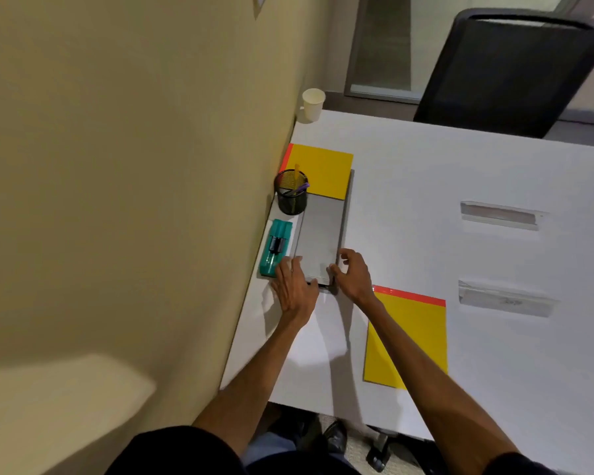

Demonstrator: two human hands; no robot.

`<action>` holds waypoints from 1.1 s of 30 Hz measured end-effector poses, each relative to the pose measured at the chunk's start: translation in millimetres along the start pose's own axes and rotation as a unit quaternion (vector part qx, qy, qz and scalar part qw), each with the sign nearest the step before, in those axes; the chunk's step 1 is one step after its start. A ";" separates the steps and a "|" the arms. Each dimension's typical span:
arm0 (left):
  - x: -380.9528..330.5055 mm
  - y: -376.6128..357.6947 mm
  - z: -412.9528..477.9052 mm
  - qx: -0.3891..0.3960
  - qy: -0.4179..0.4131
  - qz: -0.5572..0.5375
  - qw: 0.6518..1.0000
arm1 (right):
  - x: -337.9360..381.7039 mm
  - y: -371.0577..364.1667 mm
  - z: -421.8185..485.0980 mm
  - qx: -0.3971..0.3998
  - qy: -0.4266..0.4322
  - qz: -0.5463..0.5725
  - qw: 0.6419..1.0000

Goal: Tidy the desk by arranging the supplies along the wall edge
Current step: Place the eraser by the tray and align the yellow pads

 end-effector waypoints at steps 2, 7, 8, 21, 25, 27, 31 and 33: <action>-16.4 -15.3 -12.5 0.033 -0.015 -0.045 0.998 | -23.3 17.3 -13.8 -0.017 -0.022 0.001 1.000; -41.9 -57.7 -48.8 0.147 -0.029 -0.059 0.987 | -83.2 49.2 -52.4 -0.058 -0.108 -0.004 0.992; -43.4 -64.2 -55.2 0.169 -0.025 -0.059 0.984 | -93.4 53.0 -59.8 -0.060 -0.121 -0.010 0.991; -44.6 -104.9 -94.9 0.300 -0.063 0.068 0.949 | -171.6 68.5 -124.2 -0.059 -0.280 -0.039 0.957; -52.5 -106.7 -91.7 0.298 -0.136 0.140 0.935 | -180.6 62.5 -135.2 -0.034 -0.298 -0.047 0.953; -57.2 -107.4 -87.3 0.304 -0.163 0.161 0.925 | -181.5 58.9 -139.1 -0.022 -0.299 -0.055 0.952; -69.9 -112.1 -78.3 0.324 -0.200 0.193 0.904 | -183.9 52.8 -147.5 -0.019 -0.308 -0.093 0.947; -76.1 -116.6 -75.6 0.331 -0.215 0.206 0.895 | -185.1 49.6 -151.3 -0.016 -0.308 -0.106 0.945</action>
Point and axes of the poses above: each hand's wrist, its own z-axis towards the middle knuckle, its own y-axis out of the back of the hand, x = y × z, the point moved 4 cm from there along z, towards the middle knuckle, and after that the axes turned 12 degrees about -z, right-handed, at the moved point
